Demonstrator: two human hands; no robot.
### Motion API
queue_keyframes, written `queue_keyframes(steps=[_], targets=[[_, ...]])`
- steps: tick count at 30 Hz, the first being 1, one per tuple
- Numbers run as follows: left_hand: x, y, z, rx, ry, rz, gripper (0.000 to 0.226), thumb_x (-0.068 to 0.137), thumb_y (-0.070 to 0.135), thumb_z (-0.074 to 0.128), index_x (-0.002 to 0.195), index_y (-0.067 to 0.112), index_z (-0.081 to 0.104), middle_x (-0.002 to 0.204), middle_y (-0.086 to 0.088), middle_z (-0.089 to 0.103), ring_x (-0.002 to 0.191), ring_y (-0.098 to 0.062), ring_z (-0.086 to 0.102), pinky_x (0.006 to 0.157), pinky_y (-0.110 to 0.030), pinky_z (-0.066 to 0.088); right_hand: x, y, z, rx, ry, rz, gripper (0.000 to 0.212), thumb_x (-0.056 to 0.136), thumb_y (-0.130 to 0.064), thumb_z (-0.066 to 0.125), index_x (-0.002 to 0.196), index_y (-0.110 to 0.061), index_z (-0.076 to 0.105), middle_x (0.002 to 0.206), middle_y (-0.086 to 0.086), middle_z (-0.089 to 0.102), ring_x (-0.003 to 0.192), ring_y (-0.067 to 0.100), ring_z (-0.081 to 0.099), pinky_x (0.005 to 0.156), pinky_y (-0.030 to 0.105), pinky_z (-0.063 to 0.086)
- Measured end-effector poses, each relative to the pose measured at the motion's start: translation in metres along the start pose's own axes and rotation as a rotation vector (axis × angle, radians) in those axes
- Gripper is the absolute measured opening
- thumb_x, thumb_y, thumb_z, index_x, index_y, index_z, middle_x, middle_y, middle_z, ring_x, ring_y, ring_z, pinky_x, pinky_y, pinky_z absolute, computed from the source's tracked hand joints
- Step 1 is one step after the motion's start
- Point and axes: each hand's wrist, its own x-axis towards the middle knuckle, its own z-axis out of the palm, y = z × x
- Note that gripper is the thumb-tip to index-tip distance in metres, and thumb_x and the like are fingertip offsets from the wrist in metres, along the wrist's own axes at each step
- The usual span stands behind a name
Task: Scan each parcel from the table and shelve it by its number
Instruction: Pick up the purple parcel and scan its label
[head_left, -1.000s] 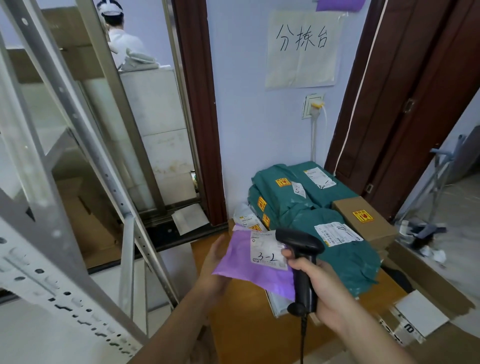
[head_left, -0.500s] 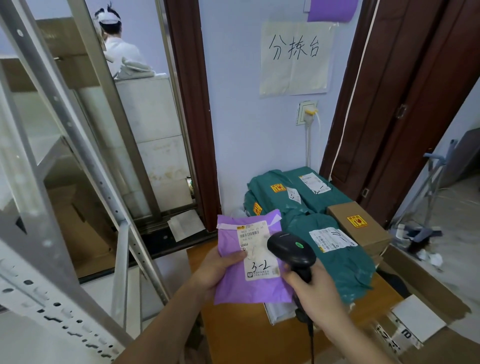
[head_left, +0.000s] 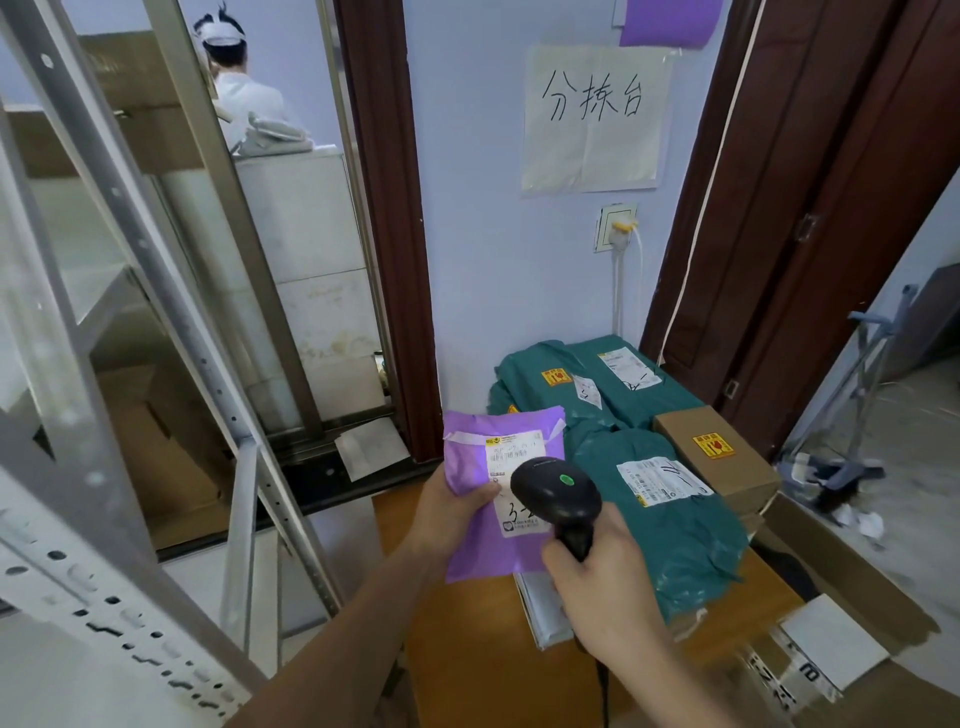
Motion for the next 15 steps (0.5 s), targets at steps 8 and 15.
queue_keyframes(steps=[8, 15], targets=[[-0.003, -0.004, 0.003, -0.018, -0.026, -0.003, 0.037, 0.095, 0.016, 0.075, 0.131, 0.019, 0.064, 0.12, -0.003, 0.078, 0.106, -0.023, 0.077, 0.091, -0.044, 0.063, -0.001, -0.003, 0.002, 0.014, 0.0, 0.016, 0.023, 0.066, -0.048, 0.052, 0.086, -0.037, 0.051, 0.09, -0.007, 0.053, 0.079, 0.018, 0.069, 0.066, 0.048, 0.06], [-0.011, -0.005, 0.001, -0.065, -0.052, -0.009, 0.037, 0.095, 0.015, 0.075, 0.13, 0.019, 0.065, 0.12, -0.004, 0.078, 0.106, -0.025, 0.077, 0.092, -0.047, 0.063, -0.004, -0.002, 0.007, -0.02, 0.017, -0.015, 0.011, 0.082, -0.026, 0.062, 0.085, -0.033, 0.053, 0.095, -0.008, 0.05, 0.078, 0.018, 0.069, 0.067, 0.048, 0.06]])
